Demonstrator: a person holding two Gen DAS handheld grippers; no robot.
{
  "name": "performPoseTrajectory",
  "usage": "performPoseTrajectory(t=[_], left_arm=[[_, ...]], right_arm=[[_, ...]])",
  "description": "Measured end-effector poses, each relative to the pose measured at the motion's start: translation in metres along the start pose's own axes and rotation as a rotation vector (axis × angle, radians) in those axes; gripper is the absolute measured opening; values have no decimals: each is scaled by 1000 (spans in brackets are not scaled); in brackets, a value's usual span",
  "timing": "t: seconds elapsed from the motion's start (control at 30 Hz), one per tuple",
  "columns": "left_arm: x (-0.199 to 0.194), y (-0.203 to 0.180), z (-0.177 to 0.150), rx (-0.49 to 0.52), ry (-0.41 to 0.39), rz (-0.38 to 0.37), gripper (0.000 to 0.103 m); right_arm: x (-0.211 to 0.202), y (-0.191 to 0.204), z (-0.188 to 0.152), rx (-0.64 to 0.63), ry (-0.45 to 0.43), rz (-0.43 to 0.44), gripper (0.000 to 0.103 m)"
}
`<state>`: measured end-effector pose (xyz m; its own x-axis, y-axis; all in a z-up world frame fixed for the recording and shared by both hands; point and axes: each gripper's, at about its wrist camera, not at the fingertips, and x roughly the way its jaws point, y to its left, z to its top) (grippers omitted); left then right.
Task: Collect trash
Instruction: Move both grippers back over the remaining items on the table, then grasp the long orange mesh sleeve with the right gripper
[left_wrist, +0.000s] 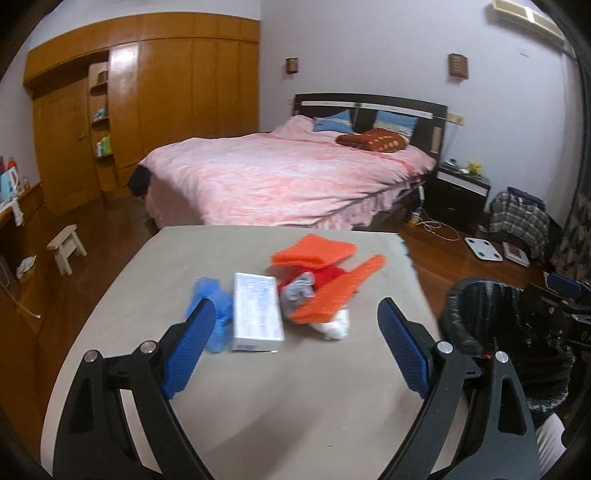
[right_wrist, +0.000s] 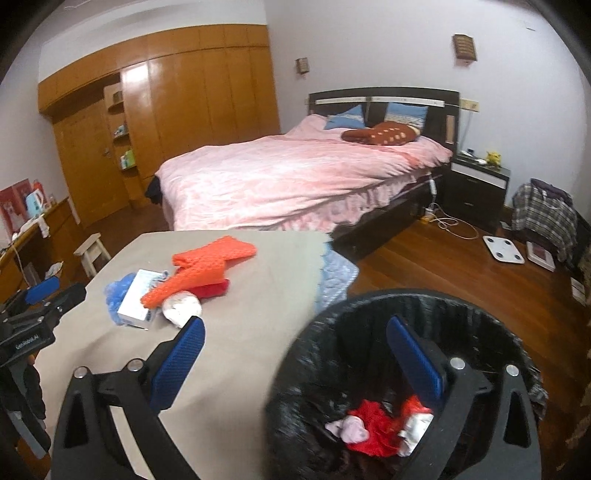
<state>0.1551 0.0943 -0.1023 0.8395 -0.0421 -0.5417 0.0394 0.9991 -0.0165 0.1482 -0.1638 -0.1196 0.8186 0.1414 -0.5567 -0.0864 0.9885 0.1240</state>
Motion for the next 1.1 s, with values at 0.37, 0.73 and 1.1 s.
performPoseTrajectory(t=[0.37,0.73,1.1], left_arm=[[22,41,0,-16,1,80,87],[46,68,-3,-46,1,118,87],[58,72,-11,-68,21,120,87]], right_arm=[[54,63,13,-46,26,69,97],[110,106,11,-71,90,103,97],[143,118,-1,-57,199,180,54]])
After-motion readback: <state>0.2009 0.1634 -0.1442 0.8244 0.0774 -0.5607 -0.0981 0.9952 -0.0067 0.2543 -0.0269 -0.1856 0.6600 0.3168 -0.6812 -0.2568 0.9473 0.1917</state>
